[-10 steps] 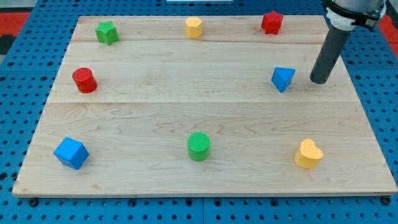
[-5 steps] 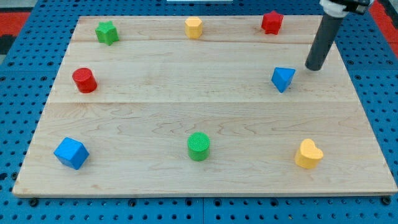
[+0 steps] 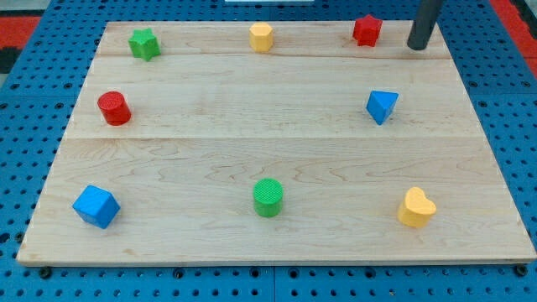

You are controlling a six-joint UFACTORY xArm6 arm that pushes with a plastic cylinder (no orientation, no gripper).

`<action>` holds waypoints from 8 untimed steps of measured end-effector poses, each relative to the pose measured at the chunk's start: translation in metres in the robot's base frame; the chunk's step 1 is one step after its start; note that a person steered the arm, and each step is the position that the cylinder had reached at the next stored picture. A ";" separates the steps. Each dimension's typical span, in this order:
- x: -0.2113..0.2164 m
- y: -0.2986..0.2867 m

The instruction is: Push the blue triangle towards the center

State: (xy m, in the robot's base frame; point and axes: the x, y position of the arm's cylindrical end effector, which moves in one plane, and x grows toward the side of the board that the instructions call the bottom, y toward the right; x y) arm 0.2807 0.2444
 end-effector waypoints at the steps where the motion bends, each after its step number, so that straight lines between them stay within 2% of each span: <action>1: 0.079 -0.029; 2: 0.125 -0.069; 3: 0.133 -0.076; 5: 0.110 -0.180; 6: 0.089 -0.140; 7: 0.065 -0.134; 8: 0.075 -0.199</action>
